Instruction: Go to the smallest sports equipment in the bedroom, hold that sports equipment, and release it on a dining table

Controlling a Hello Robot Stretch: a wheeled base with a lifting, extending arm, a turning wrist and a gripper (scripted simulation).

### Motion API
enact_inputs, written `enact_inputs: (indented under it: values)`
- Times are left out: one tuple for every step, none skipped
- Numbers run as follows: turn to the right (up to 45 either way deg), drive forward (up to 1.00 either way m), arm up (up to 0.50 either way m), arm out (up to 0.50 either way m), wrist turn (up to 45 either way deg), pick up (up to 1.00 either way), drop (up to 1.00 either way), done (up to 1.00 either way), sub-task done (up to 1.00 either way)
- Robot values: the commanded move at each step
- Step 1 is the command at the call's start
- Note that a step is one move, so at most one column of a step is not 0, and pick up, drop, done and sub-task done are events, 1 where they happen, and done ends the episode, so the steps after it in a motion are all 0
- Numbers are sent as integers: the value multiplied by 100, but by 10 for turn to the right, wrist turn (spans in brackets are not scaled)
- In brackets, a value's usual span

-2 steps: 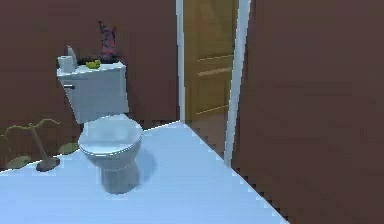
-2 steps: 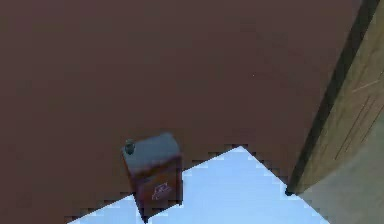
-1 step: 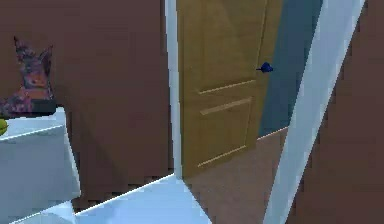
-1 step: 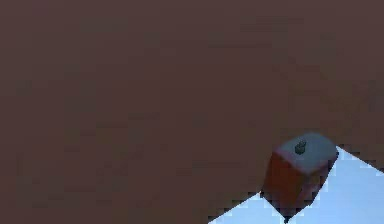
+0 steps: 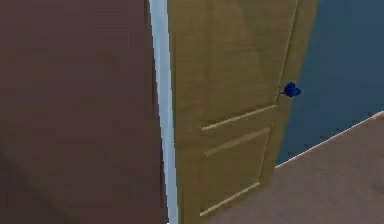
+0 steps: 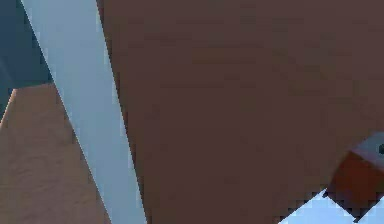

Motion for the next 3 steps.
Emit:
enact_inputs:
  values:
    - [-300, 0, 0, 0, 0, 0, 0, 0, 0]
    - [0, 5, 0, 0, 0, 0, 0, 0, 0]
    - [450, 0, 0, 0, 0, 0, 0, 0, 0]
